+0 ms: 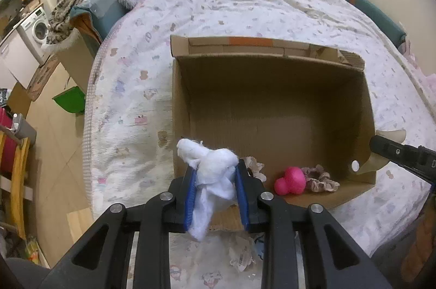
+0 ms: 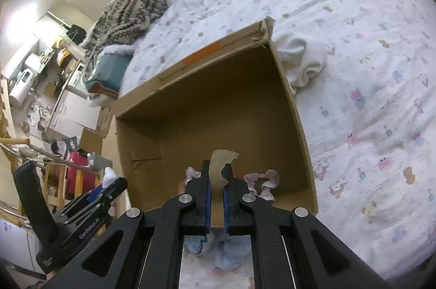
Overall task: Organize soft objects
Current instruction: 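Carry the white sock and tan patch over the box with both tools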
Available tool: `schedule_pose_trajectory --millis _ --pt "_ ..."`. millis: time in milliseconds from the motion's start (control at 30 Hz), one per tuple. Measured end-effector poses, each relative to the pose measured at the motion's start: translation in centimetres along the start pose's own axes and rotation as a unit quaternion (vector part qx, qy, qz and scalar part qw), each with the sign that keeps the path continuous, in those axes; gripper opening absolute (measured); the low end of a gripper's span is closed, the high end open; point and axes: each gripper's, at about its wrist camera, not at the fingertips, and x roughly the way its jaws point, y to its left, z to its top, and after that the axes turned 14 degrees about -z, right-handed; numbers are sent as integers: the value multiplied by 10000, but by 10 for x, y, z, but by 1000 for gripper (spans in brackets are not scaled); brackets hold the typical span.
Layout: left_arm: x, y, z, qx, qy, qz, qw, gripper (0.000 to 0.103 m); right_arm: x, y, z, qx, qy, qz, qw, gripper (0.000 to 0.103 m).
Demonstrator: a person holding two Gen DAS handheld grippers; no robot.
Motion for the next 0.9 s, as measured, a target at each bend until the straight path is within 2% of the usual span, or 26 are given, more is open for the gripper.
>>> schedule_pose_trajectory --millis 367,700,800,900 --pt "26 6 -4 15 154 61 9999 24 33 1 -6 -69 287 -120 9995 9" --pt "45 3 -8 -163 433 -285 9985 24 47 9 -9 -261 493 -213 9982 9" --pt "46 3 -11 -141 377 -418 9983 24 51 13 -10 -408 534 -468 9966 9" --pt "48 0 -13 28 412 -240 9989 24 54 13 -10 -429 589 -514 9960 9"
